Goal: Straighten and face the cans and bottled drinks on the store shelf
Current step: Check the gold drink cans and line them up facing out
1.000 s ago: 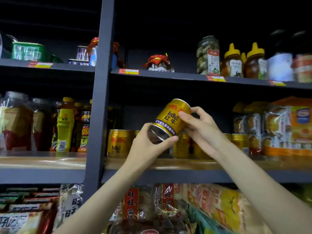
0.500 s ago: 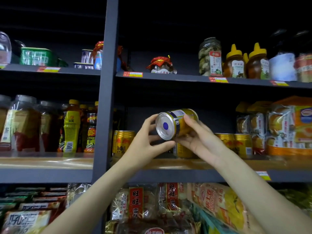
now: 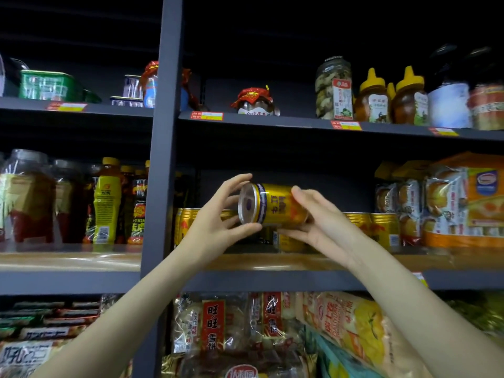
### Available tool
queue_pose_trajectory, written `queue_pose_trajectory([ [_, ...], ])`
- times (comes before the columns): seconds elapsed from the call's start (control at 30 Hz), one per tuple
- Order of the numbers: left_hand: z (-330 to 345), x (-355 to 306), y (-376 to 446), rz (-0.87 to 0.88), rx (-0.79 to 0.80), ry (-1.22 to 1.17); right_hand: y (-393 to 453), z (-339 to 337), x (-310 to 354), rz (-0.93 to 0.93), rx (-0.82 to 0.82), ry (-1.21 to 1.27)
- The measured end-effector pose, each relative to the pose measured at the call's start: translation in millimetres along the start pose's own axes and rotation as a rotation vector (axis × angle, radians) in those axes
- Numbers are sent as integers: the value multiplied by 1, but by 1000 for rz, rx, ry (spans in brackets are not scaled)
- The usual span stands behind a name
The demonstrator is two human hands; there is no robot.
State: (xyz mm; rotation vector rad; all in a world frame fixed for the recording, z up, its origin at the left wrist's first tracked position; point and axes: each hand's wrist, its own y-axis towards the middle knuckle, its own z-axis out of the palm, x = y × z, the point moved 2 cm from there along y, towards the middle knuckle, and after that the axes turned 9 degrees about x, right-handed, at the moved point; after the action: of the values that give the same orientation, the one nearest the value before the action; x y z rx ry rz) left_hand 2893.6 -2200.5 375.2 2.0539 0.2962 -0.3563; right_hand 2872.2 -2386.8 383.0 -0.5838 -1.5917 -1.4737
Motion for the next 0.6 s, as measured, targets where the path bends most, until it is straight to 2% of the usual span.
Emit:
queue_pose_trajectory([
  [0.13,6,4,-3,-36,11,-104,-1,-4,-7,-109,-42,32],
  [0.23,9,10,-3,-164,12,-380,-3,-6,-2,-218,-47,-70],
  [0.3,9,9,-4,-179,9,-501,-4,-8,1,-254,-41,-144],
  [0.47,12,-9,0,53,-167,-146,-2,-9,-5,-206,39,57],
  [0.6,11,-10,5,184,-142,43,-2,-10,-12,-114,85,189],
])
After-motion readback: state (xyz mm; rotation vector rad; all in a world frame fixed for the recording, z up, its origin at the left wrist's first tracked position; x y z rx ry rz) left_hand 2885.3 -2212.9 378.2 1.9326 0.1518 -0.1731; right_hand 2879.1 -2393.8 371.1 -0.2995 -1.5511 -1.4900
